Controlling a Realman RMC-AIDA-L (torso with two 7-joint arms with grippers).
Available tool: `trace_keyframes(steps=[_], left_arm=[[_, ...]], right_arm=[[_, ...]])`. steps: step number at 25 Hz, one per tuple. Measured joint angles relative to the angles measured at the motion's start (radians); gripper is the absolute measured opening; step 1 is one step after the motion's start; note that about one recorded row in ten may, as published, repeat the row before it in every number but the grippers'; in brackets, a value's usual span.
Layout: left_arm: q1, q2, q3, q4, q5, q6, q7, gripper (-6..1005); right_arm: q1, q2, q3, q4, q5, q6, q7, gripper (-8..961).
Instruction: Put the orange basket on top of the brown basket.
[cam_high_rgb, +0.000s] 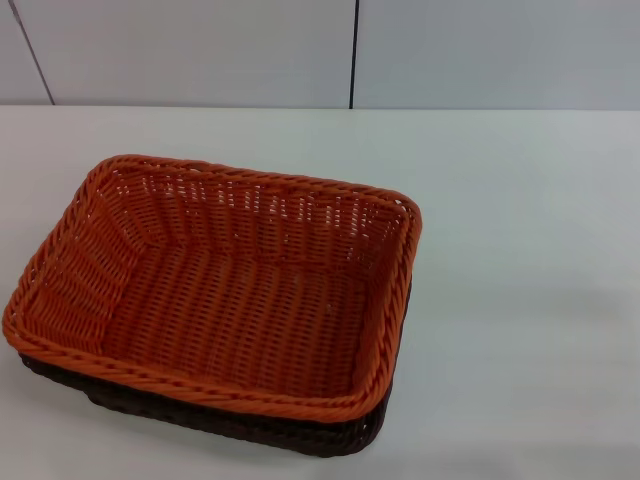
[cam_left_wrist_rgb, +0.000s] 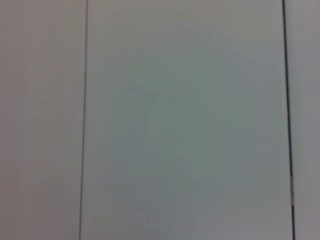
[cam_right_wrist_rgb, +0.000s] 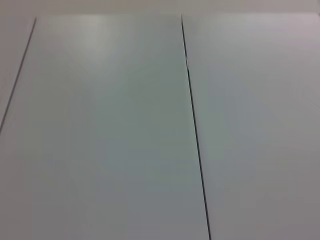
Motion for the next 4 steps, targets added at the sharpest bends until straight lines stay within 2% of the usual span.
trace_keyframes(steps=[4], left_arm=[[-0.003,0.002,-0.011,0.011,-0.001,0.001,-0.007,783]], right_arm=[[0.003,0.002,-0.001,0.026,0.002,0.007,0.0,791]])
